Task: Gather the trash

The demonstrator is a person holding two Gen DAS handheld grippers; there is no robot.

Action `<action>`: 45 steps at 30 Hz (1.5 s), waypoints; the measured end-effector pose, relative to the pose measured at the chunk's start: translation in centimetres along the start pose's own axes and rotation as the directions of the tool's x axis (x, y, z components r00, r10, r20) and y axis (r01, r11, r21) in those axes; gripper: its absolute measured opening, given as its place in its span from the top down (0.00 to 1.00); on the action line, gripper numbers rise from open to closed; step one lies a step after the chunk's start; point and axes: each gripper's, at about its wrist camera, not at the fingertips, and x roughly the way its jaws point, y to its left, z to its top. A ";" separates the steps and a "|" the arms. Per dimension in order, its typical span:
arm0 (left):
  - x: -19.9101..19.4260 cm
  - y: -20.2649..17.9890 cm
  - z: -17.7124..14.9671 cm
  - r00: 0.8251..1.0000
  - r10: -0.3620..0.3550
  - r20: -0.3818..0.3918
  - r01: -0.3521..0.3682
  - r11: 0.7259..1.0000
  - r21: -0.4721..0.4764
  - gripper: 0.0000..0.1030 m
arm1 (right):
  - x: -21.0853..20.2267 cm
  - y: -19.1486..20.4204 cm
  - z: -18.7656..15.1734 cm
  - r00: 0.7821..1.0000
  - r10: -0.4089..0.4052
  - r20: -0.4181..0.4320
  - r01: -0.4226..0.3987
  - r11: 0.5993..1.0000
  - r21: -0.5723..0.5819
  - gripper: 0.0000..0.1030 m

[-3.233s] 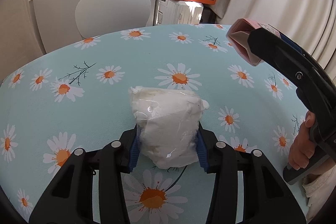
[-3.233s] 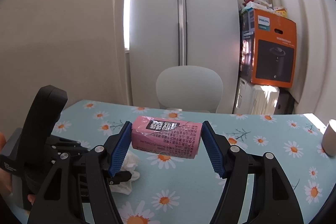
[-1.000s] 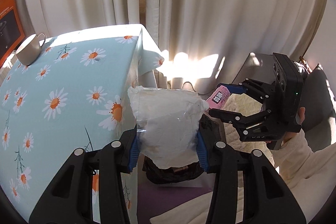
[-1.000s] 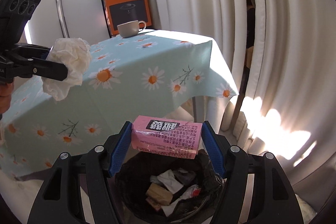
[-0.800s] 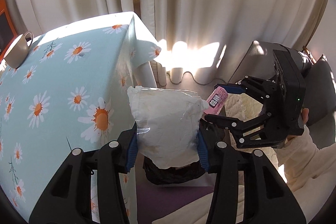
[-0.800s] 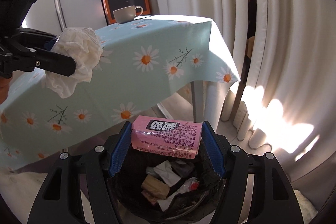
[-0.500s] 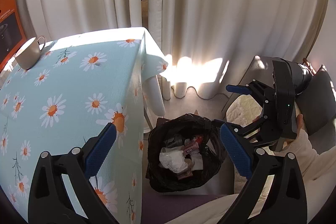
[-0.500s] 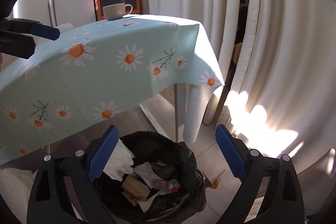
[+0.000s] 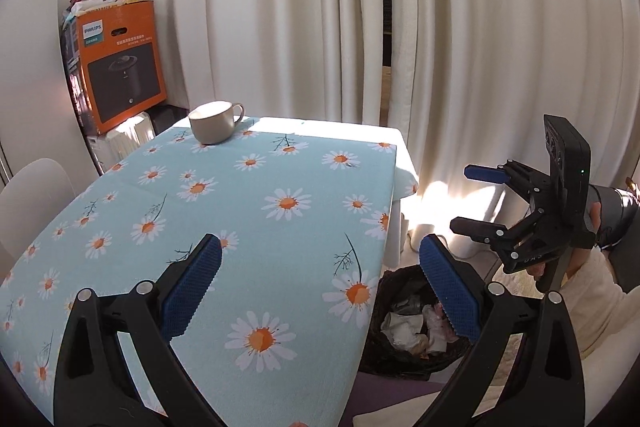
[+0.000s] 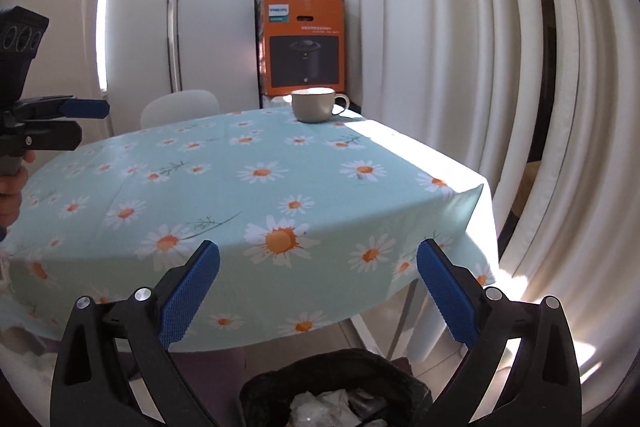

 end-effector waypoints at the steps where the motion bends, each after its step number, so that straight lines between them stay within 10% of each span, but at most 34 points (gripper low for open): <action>1: -0.9 0.9 -0.4 1.000 0.027 0.013 -0.027 0.999 -0.017 0.06 | 0.2 0.9 0.8 1.000 0.024 0.009 -0.024 1.000 -0.015 0.08; 17: -10.1 13.1 -7.9 0.923 0.381 0.058 -0.359 0.904 -0.230 0.06 | 6.8 15.2 11.9 0.922 0.370 0.110 -0.347 0.920 -0.181 0.08; 32: -12.4 18.8 -12.8 0.876 0.482 -0.025 -0.457 0.810 -0.368 0.06 | 13.6 25.3 14.9 0.831 0.545 0.111 -0.510 0.826 -0.239 0.08; 45: -12.0 18.2 -13.3 0.836 0.544 -0.067 -0.531 0.775 -0.343 0.06 | 15.7 27.5 13.7 0.821 0.570 0.043 -0.539 0.797 -0.272 0.08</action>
